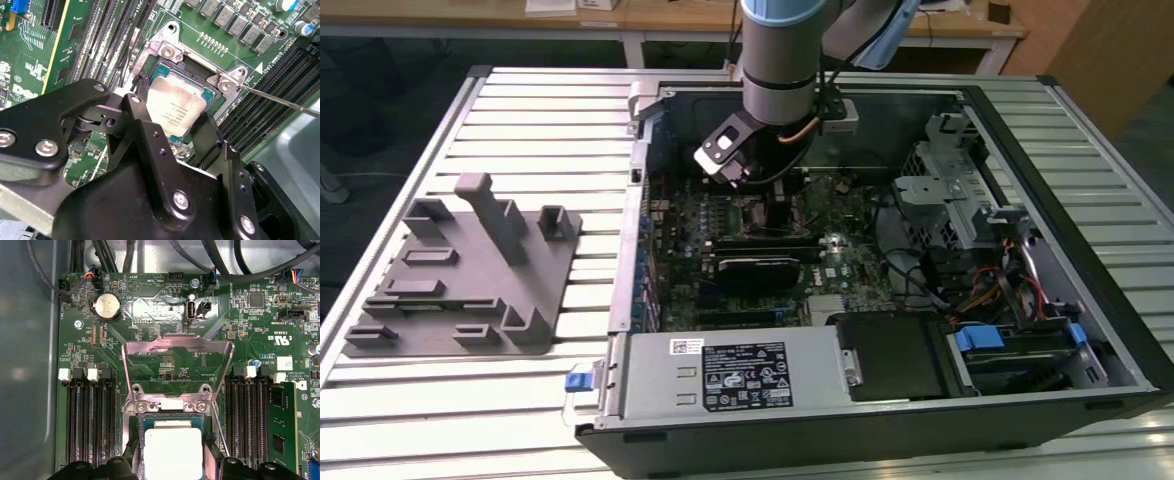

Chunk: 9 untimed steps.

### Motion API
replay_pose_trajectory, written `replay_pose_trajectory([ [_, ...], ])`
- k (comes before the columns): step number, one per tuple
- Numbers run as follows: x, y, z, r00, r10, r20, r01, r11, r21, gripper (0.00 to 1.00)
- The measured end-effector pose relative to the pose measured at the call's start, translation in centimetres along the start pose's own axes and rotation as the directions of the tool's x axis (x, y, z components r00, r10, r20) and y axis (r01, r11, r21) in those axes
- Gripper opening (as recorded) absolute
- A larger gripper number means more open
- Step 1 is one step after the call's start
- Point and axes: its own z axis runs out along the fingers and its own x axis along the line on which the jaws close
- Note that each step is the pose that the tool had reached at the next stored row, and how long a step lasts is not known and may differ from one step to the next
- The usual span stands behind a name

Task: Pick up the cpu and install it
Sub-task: 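Place the cpu into insertion slot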

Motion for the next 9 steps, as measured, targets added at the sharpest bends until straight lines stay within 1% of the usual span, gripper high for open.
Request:
replay_pose_trajectory([
  [4, 0.00, 0.00, -0.07, 1.0000, 0.000, -0.0024, 0.000, 1.0000, 0.0000, 0.61],
  [9, 0.00, 0.01, -0.24, 1.0000, 0.000, -0.0029, 0.000, 1.0000, 0.0000, 0.61],
])
